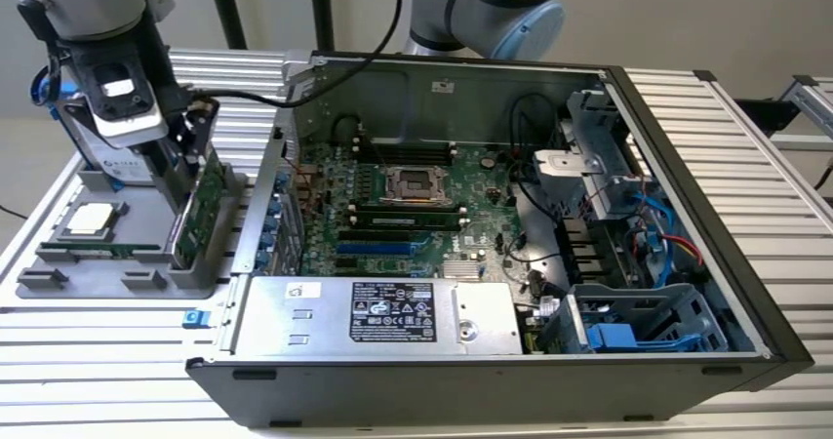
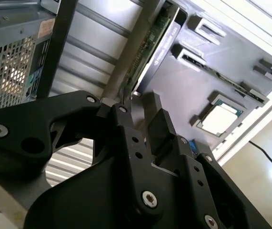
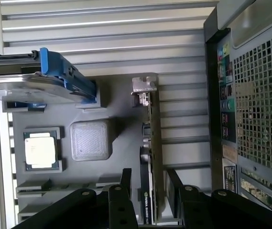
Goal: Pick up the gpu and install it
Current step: 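Pick up the gpu and move the gpu toward the slot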
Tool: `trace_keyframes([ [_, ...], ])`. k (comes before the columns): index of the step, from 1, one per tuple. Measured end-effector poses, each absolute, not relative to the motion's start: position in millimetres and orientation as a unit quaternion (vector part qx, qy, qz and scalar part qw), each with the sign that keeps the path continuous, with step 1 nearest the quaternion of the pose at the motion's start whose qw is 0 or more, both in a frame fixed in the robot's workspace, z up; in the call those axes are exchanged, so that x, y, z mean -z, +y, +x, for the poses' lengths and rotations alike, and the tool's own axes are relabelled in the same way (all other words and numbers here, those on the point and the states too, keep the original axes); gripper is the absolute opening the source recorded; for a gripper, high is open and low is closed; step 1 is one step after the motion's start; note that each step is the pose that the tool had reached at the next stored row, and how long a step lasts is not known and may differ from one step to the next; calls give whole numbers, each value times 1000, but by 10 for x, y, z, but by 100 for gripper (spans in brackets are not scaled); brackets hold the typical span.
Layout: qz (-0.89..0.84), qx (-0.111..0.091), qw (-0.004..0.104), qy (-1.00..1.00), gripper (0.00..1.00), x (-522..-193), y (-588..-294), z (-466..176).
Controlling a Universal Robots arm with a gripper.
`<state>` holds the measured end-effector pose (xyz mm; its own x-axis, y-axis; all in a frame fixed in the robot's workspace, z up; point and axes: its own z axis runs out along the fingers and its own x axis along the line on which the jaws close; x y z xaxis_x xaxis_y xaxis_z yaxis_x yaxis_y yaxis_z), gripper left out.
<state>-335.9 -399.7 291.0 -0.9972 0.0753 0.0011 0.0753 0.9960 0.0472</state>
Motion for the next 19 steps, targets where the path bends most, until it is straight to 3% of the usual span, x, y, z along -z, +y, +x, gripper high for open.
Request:
trace_keyframes([
  [19,38,-24,-2,999,100,-2744,-4011,-3348],
])
